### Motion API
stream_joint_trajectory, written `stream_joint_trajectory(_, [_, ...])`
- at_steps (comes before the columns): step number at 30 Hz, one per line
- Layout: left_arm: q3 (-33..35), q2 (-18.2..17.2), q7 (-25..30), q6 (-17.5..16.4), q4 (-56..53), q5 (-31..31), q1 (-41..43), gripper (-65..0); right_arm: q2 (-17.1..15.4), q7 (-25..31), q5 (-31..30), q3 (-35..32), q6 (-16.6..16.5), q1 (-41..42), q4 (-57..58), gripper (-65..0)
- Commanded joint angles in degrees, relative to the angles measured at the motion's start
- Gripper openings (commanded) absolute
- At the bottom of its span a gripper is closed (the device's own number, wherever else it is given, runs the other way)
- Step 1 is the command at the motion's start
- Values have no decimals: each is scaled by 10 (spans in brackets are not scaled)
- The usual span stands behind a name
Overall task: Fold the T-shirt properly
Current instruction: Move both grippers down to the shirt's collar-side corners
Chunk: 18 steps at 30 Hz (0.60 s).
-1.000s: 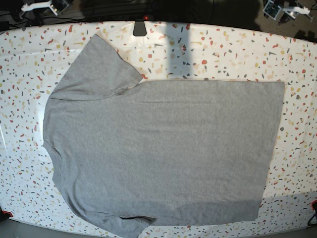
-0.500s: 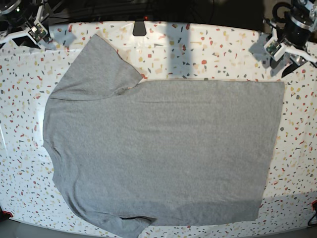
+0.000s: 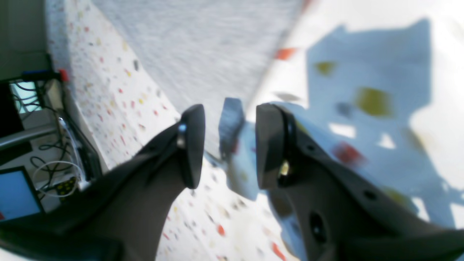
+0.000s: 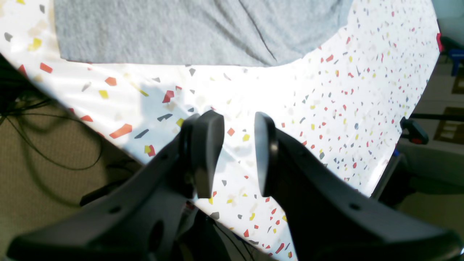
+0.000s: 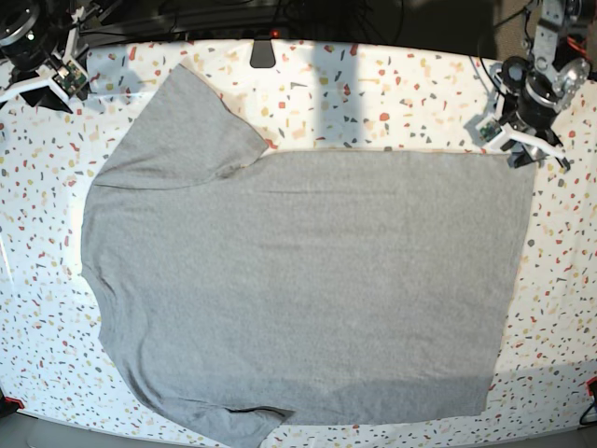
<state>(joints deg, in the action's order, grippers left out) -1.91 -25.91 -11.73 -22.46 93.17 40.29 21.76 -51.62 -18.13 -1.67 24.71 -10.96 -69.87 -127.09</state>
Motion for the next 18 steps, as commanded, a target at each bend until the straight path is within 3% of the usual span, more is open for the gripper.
stream_joint_trajectory(1, [2,-10,-3,3,-10,2,-9,-420,-4,5,2,4,7,-4,-8,-459])
stream_joint_trajectory(8, [27,-41,-7,1,-91,2,-46,-427,-3,2,2,4,9,-4,-8,-459])
stream_joint_trajectory(13, [36,-50,-7,-25,-96,2,-46,-554,-3,3,26,4,9,-4,-8,-459])
stream_joint_trajectory(18, [36,-44,-7,-25,-96,2,-46,-567,-3,3,45,4,9,-4,-8,-459])
